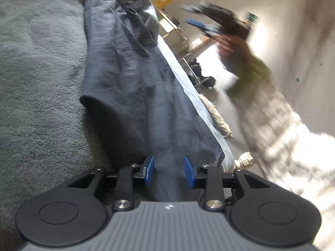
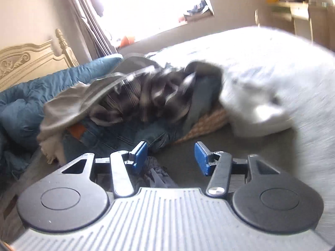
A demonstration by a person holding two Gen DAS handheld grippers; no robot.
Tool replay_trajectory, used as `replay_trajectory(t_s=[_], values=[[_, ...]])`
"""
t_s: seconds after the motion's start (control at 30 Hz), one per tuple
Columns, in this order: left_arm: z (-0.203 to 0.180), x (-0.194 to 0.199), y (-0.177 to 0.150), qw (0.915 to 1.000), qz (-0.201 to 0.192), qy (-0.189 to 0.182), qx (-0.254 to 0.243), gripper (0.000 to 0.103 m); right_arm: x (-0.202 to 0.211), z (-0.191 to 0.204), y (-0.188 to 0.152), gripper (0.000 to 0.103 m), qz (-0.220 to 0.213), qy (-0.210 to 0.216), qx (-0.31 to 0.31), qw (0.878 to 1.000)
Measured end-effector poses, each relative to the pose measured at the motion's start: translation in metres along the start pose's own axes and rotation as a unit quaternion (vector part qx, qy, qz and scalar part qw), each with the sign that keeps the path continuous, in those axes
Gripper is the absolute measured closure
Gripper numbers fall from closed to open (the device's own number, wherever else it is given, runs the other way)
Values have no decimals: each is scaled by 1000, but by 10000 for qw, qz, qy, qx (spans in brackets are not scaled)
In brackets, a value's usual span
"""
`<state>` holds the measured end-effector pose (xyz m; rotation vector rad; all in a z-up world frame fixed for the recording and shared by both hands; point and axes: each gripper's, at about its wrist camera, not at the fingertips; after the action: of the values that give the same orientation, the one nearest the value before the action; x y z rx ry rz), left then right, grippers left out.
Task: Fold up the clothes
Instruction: 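Grasp the trouser leg edge with the left tool while the right tool grasps the waistband edge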
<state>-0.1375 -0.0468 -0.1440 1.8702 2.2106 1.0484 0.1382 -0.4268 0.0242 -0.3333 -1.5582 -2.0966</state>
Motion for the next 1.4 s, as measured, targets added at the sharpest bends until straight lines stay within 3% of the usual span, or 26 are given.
replay_trajectory(t_s=[0.17, 0.27, 0.37, 0.47, 0.57, 0.7, 0.8, 0.87, 1.07, 1.2, 1.3, 1.37, 1.4], values=[[-11, 20, -6, 9992, -290, 266, 76, 53, 100, 18, -18, 55, 183, -316, 910, 9952], [-16, 38, -13, 9978, -452, 477, 101, 50, 146, 20, -51, 55, 264, -248, 911, 9952], [-14, 53, -17, 9955, -579, 717, 225, 50, 163, 17, -104, 55, 528, -191, 824, 9950], [-11, 68, -20, 9923, -705, 959, 354, 50, 153, 5, -163, 58, 925, -168, 472, 9945], [-6, 86, -19, 9890, -848, 1107, 490, 50, 137, -8, -214, 60, 1252, -625, 457, 9891], [1, 88, 6, 9863, -989, 1155, 647, 50, 162, 11, -223, 59, 735, -805, 660, 9919], [6, 70, 29, 9857, -857, 1280, 686, 50, 206, 45, -226, 57, 106, -424, 950, 9945], [10, 58, 39, 9850, -692, 1421, 689, 50, 231, 75, -242, 56, -124, -262, 1403, 9897], [16, 35, 51, 9836, -362, 1617, 710, 56, 276, 154, -316, 51, -183, 280, 2675, 9630], [17, 34, 51, 9829, -275, 1675, 718, 64, 265, 193, -369, 51, 189, 117, 3832, 9234], [22, 33, 52, 9813, -239, 1739, 785, 75, 259, 215, -394, 51, 210, -28, 4476, 8940], [23, 30, 51, 9806, -206, 1787, 772, 87, 251, 225, -400, 51, 222, -138, 4721, 8812], [24, 29, 51, 9806, -174, 1790, 774, 87, 247, 230, -403, 51, 231, -194, 4834, 8749]])
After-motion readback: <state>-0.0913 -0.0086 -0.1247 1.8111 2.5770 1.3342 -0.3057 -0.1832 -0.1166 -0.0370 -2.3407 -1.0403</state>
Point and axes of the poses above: each gripper's, at about its wrist camera, not at the fingertips, and x roughly against the way its jaws point, z to its left, y to its top, and after that the axes turned 2 degrees about -z, right-handed
